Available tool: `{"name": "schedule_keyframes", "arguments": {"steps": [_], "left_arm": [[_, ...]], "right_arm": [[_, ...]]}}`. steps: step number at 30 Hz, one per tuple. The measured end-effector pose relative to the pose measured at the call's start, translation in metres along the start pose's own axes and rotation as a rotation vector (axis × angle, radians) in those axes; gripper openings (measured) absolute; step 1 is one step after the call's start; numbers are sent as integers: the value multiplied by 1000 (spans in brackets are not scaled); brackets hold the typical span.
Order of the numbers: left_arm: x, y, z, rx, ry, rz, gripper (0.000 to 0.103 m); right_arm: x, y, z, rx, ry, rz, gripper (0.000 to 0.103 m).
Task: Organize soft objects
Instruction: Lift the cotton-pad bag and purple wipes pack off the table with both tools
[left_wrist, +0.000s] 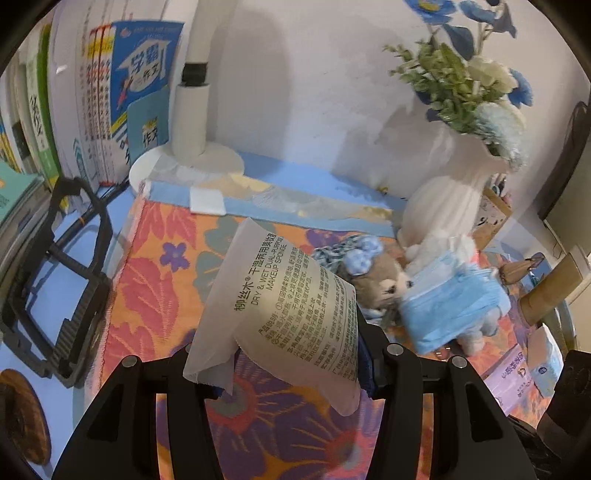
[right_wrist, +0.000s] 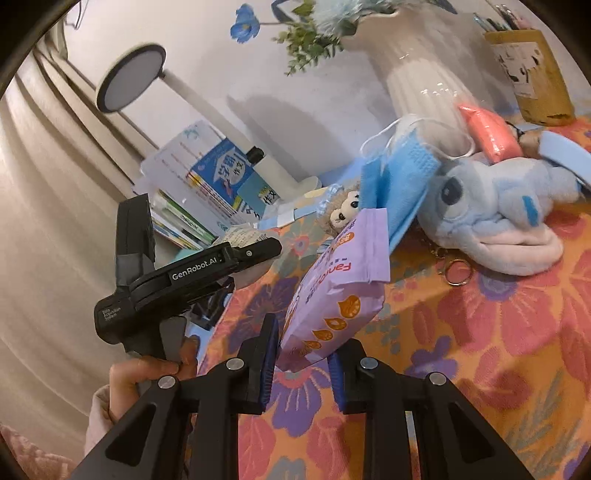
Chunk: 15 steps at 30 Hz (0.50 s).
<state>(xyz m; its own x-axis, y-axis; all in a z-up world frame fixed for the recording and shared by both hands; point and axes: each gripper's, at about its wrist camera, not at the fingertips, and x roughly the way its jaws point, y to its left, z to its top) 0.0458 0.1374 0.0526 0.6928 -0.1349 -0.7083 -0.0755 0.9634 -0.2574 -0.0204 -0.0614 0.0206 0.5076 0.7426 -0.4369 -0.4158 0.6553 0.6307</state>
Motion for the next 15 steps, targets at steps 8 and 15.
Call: {"name": "schedule_keyframes", "arguments": {"steps": [8,15], "left_arm": [[-13,-37,7,-27,-17,-36,50],[-10,-93,14,31,-11,-97,50]], "right_arm": [[-41,-5,9,19,-23,-19,25],[-99,-17,36,-24,-101,-101,25]]}}
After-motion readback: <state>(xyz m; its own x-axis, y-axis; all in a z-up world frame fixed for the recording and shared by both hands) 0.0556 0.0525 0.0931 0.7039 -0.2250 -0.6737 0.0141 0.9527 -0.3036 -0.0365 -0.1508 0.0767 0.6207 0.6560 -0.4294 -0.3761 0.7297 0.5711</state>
